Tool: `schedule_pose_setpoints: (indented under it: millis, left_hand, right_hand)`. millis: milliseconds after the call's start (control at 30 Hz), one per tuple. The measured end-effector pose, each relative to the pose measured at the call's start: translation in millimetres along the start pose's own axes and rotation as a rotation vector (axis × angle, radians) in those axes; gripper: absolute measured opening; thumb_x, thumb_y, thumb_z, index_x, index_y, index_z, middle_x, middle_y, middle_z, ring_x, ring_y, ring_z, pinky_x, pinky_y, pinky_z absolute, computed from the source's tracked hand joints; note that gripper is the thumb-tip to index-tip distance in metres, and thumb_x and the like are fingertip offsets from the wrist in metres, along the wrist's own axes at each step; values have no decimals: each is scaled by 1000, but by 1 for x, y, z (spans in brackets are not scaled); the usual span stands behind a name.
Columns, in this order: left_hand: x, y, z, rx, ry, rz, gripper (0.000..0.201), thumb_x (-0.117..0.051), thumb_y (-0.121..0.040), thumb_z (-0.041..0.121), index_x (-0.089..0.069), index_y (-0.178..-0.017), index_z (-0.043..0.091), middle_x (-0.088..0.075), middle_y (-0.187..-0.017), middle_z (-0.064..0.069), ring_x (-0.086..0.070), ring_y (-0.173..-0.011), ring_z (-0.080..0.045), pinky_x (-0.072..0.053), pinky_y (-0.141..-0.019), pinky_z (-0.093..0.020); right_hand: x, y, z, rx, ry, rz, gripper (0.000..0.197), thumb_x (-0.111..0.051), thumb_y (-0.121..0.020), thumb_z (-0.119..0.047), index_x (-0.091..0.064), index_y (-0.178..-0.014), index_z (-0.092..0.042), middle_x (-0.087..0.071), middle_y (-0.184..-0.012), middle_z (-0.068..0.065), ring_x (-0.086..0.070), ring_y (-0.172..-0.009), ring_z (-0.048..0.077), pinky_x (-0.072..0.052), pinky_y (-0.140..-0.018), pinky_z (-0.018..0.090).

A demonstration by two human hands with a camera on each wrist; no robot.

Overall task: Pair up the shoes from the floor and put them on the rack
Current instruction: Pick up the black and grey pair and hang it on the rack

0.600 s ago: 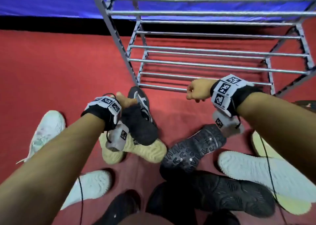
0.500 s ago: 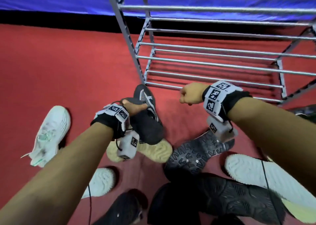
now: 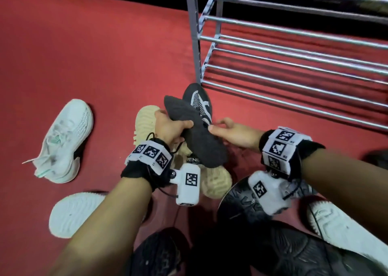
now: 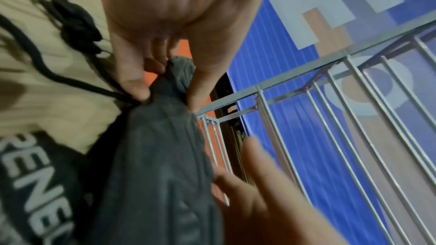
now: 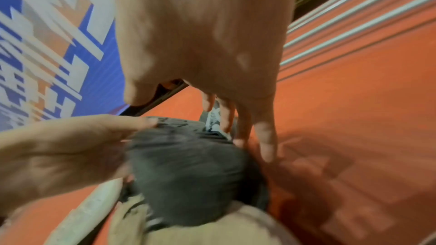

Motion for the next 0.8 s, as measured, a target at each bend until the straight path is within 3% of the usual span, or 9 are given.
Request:
schedule_pose_setpoints:
  millis: [100, 233, 267, 367, 400, 467, 567, 700, 800]
  left_hand:
    - [-8, 7, 13, -40, 62, -137, 50, -58, -85, -3, -41, -130, 7, -59, -113, -11, -62, -93, -22, -56, -51, -26]
    - [-20, 15, 26, -73, -49, -374, 31, -45, -93, 2, -59, -116, 18, -63, -113, 1, -58, -100, -16, -50, -87, -34]
    - [-20, 13, 27, -102, -72, -333, 27, -47, -92, 3, -60, -111, 17, -65, -106, -1, -60, -93, -17, -52, -82, -31]
    - [-10, 3, 21, -183, -116, -112, 21, -47, -90, 0, -59, -105, 9, -61, -84, -3, -56, -64, -12, -47, -45, -14]
    - [-7, 1, 18, -189, -134, -84, 20, -46, -89, -1, -59, -104, 5, -61, -85, -4, -55, -63, -12, -47, -45, -14]
    - [-7, -1, 11, -163, -178, -101, 17, -46, -88, -2, -59, -97, 4, -63, -89, -9, -59, -73, -18, -54, -67, -25]
    - [-13, -1, 4, -97, -249, -143, 12, -52, -85, 4, -52, -90, 14, -64, -104, -14, -62, -98, -31, -49, -95, -43]
    - [-23, -5, 11, -120, -359, -125, 17, -58, -85, 15, -47, -99, 13, -62, -112, -13, -60, -103, -29, -48, -96, -42]
    - [-28, -7, 13, -87, -477, -180, 15, -60, -84, 25, -51, -85, 13, -62, -105, -9, -60, -96, -24, -48, -93, -35]
  right_hand:
    - [-11, -1, 1, 26, -43, -70, 65, -59, -87, -45, -28, -138, -19, -54, -124, -2, -58, -108, 18, -45, -96, 29]
    - [0, 2, 29, -60, -185, 109, 53, -63, -87, -37, -44, -129, -11, -62, -119, 4, -62, -105, 23, -49, -96, 36]
    - [5, 4, 38, -90, -213, 168, 48, -61, -89, -35, -49, -127, -8, -63, -120, 8, -63, -105, 27, -50, -96, 38]
    - [17, 8, 57, -171, -217, 250, 37, -50, -96, -31, -59, -121, -4, -66, -117, 16, -64, -104, 32, -51, -93, 41]
    - [20, 8, 61, -180, -236, 254, 36, -48, -97, -30, -60, -119, -4, -66, -115, 15, -64, -101, 31, -51, -93, 41]
    - [23, 9, 63, -218, -327, 224, 33, -46, -99, -29, -59, -118, -5, -66, -111, 16, -64, -98, 32, -52, -90, 45]
    - [28, 4, 66, -260, -396, 234, 46, -47, -96, -43, -59, -116, -4, -68, -107, 16, -66, -98, 37, -52, -88, 55]
    - [31, -3, 68, -252, -487, 258, 100, -60, -62, -79, -42, -135, -12, -62, -121, 7, -67, -101, 26, -55, -86, 47]
    - [34, -5, 65, -242, -535, 236, 88, -73, -75, -44, -20, -143, -23, -50, -128, 5, -60, -109, 26, -53, -78, 36]
Point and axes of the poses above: each hand's wrist, its own y-axis away from the middle knuckle, its own x-axis out of the back of the hand, z = x × y, the point moved 2 cm from there along -y, towards the middle knuckle
